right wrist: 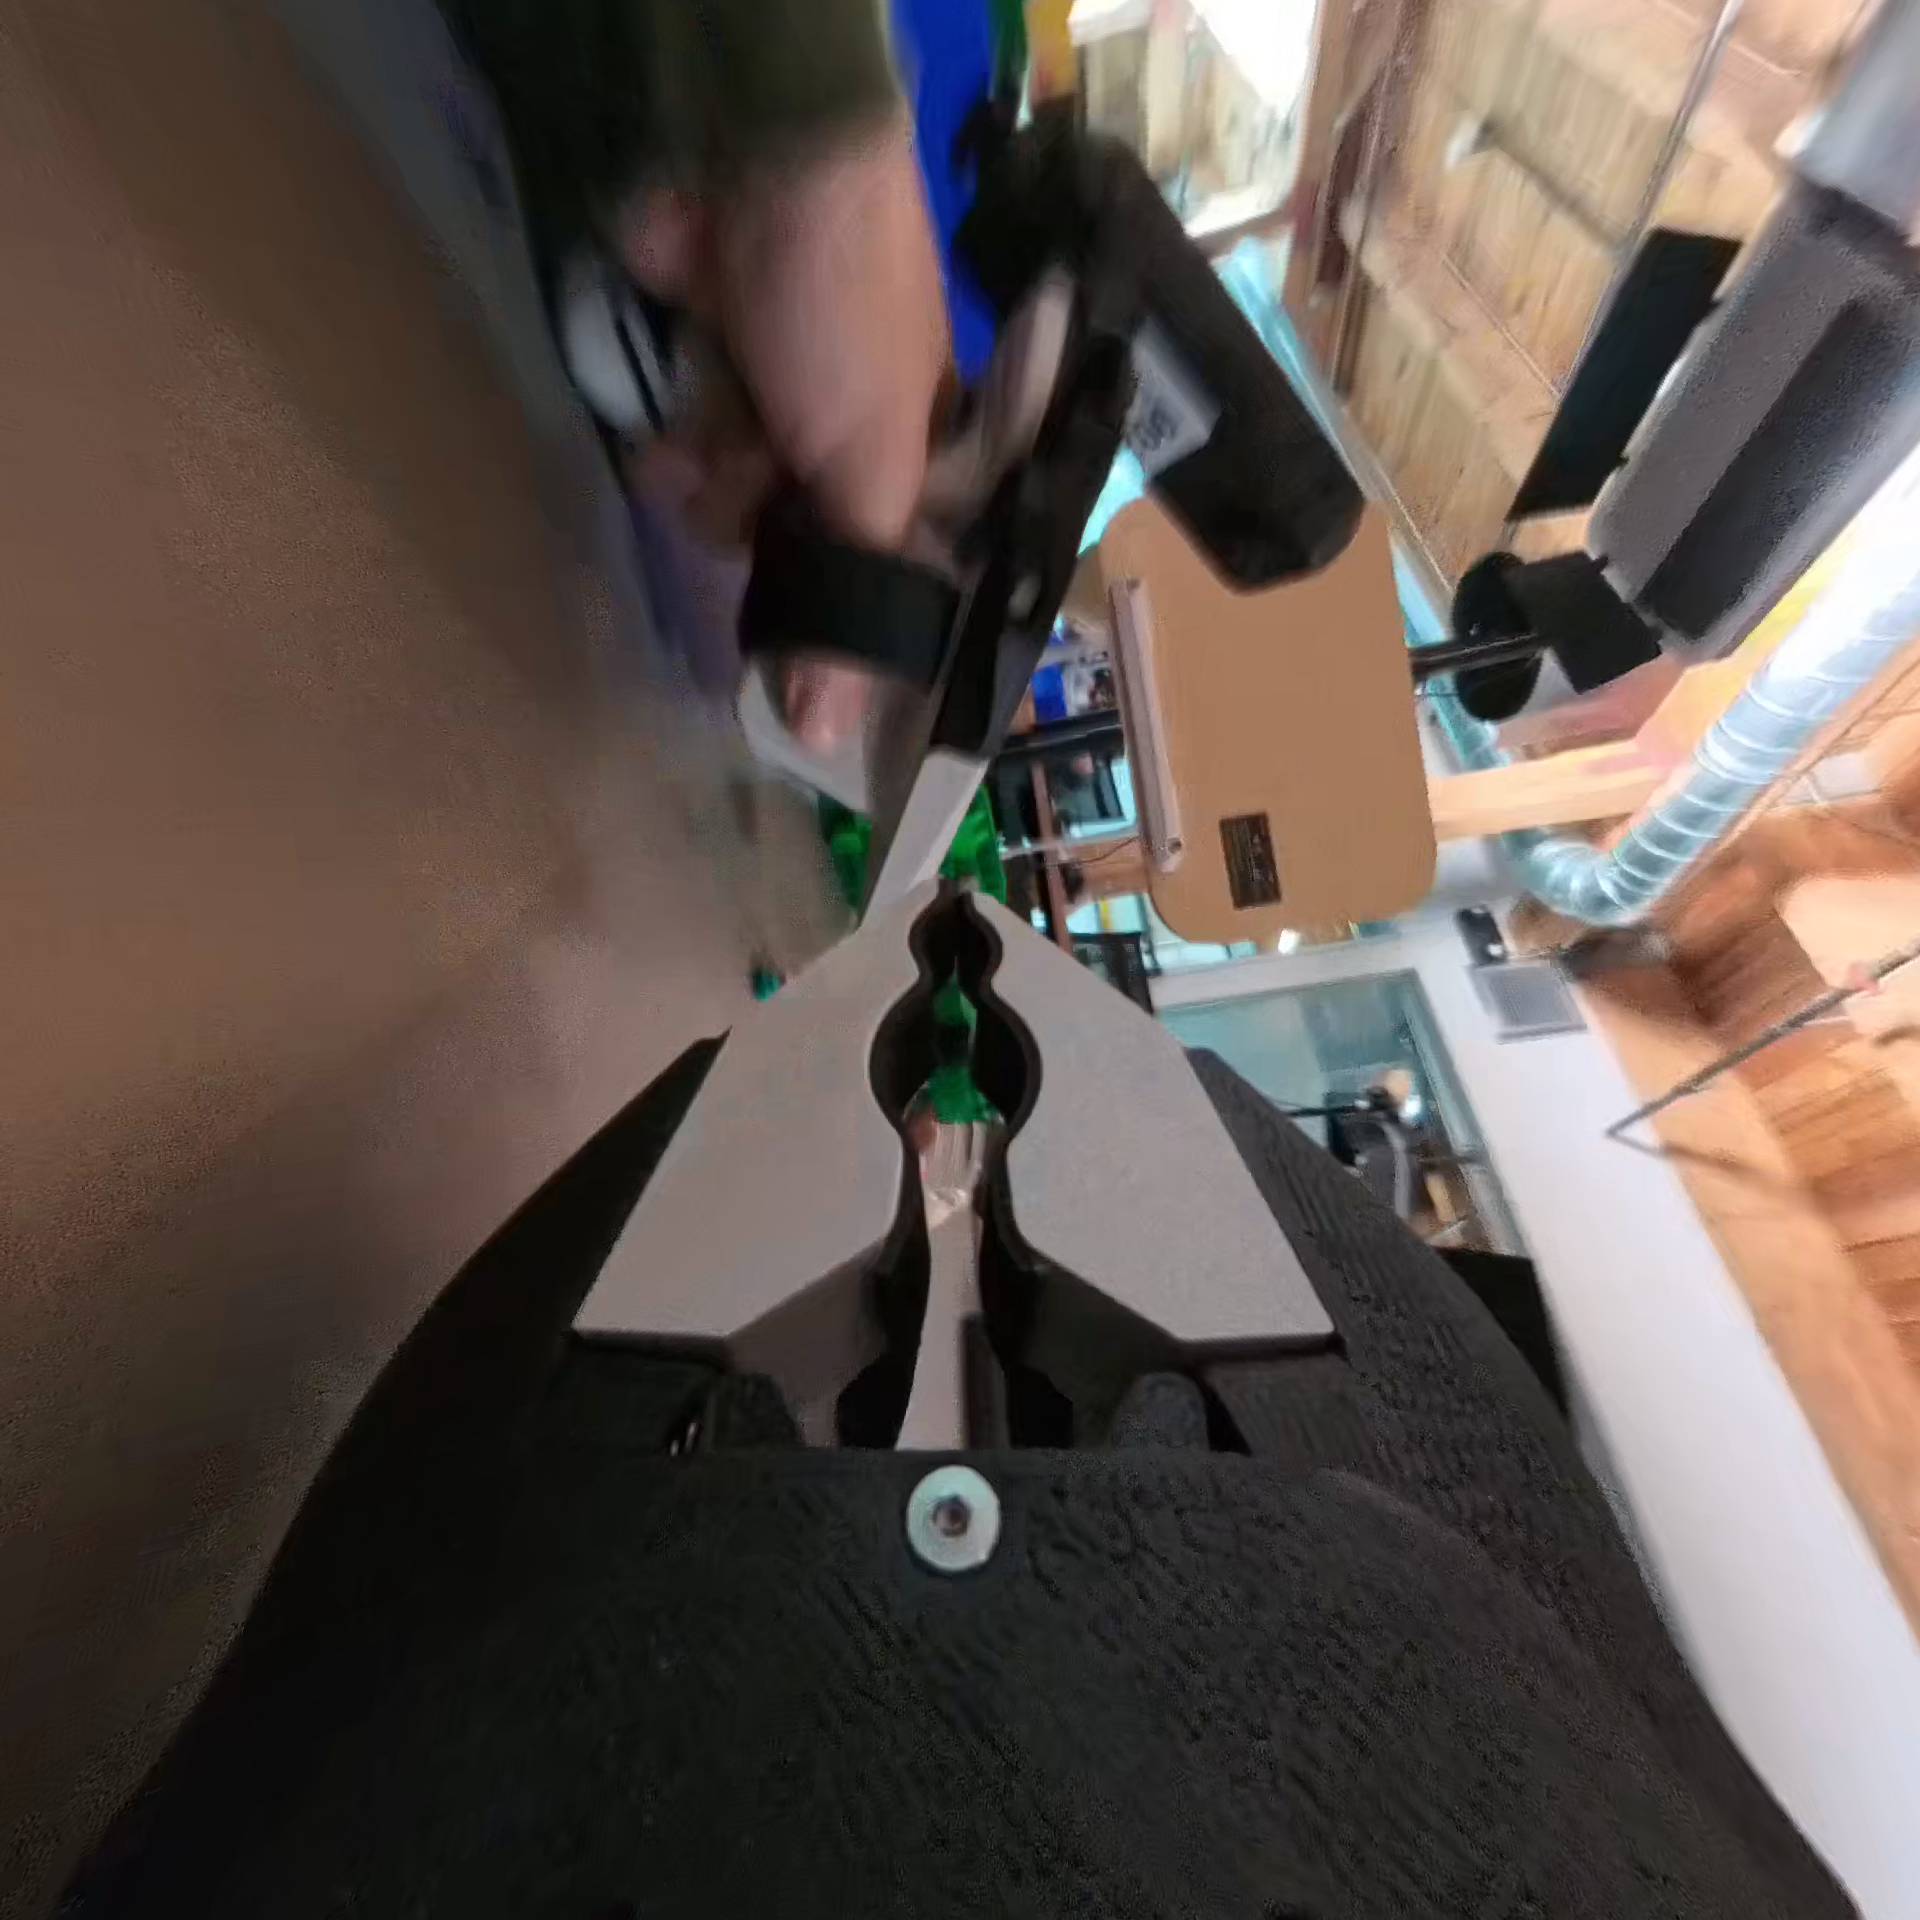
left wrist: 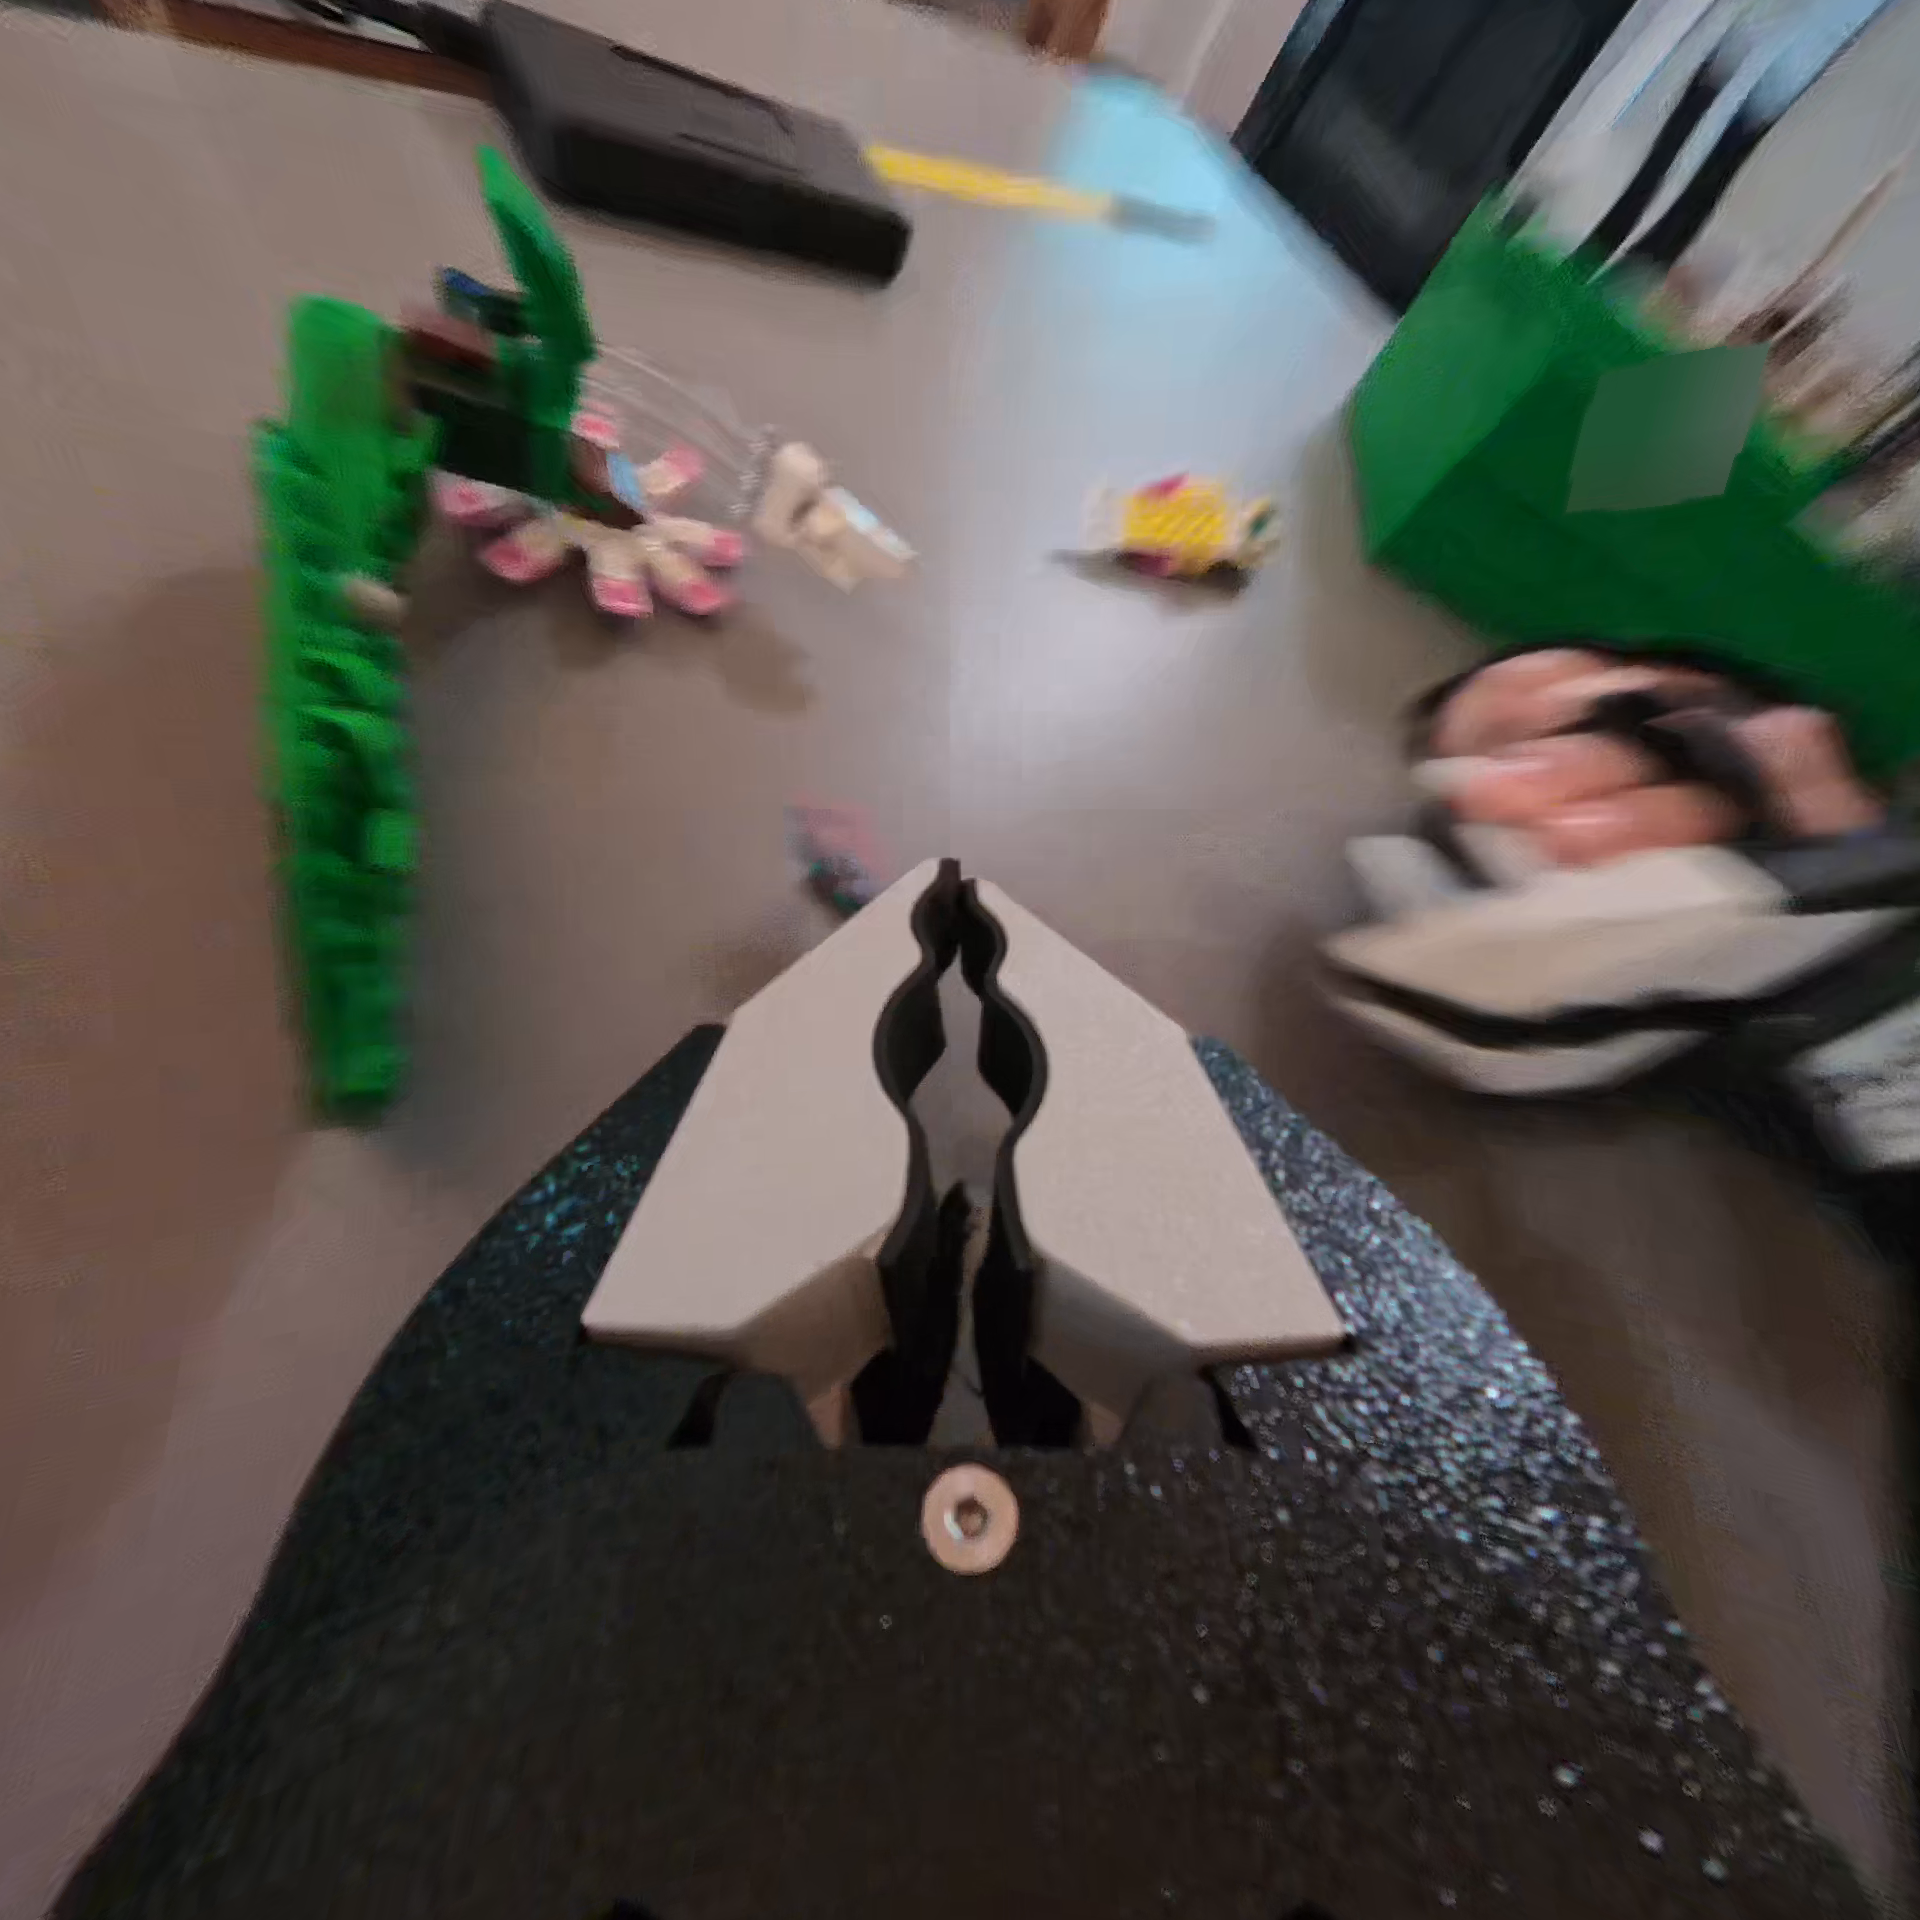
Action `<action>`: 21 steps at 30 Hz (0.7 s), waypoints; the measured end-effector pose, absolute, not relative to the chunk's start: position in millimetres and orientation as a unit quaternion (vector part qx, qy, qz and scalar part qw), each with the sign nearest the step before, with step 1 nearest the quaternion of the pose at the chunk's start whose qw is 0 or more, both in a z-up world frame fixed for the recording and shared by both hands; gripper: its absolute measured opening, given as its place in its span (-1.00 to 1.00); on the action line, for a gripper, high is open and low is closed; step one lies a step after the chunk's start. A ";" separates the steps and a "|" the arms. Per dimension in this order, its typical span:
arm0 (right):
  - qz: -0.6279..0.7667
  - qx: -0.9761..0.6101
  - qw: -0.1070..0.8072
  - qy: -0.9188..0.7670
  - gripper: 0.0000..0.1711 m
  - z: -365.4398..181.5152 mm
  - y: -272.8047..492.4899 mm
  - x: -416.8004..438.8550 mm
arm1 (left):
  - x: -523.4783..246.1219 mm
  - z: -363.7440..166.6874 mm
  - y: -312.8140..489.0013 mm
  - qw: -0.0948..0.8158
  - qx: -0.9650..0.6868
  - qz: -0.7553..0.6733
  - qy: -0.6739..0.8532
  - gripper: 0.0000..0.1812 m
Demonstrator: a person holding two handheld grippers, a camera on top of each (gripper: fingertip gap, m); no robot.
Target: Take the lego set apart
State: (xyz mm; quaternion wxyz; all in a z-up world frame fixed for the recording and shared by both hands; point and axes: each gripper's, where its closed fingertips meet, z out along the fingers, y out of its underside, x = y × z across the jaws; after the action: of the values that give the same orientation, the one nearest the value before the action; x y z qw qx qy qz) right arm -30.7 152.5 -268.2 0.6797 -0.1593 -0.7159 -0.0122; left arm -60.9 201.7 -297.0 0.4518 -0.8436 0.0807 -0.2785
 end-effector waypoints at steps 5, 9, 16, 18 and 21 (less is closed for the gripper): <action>0.060 -0.196 0.672 -0.712 -1.00 -264.9 134.4 -19.7 | -70.8 -276.3 198.0 0.491 -0.802 -0.335 0.064 -1.00; 0.086 -0.238 0.666 -0.701 -1.00 -262.9 144.9 -19.9 | -63.0 -273.7 198.5 0.496 -0.793 -0.344 0.079 -1.00; 0.113 -0.322 0.641 -0.687 -1.00 -268.1 170.0 -19.5 | -82.1 -257.5 203.4 0.548 -0.775 -0.310 0.054 -1.00; 0.159 -0.357 0.626 -0.675 -0.98 -266.1 171.9 -22.1 | -90.5 -261.9 206.2 0.551 -0.789 -0.265 0.052 -1.00; 0.211 -0.472 0.554 -0.652 -0.78 -274.5 189.3 -28.5 | -106.1 -255.9 209.7 0.585 -0.787 -0.188 0.051 -1.00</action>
State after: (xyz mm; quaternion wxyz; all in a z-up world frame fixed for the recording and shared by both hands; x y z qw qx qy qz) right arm -28.5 189.3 -274.5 0.5542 -0.4724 -0.6522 0.2106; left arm -106.1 209.7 -255.9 0.5851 -0.7872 0.0515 -0.1878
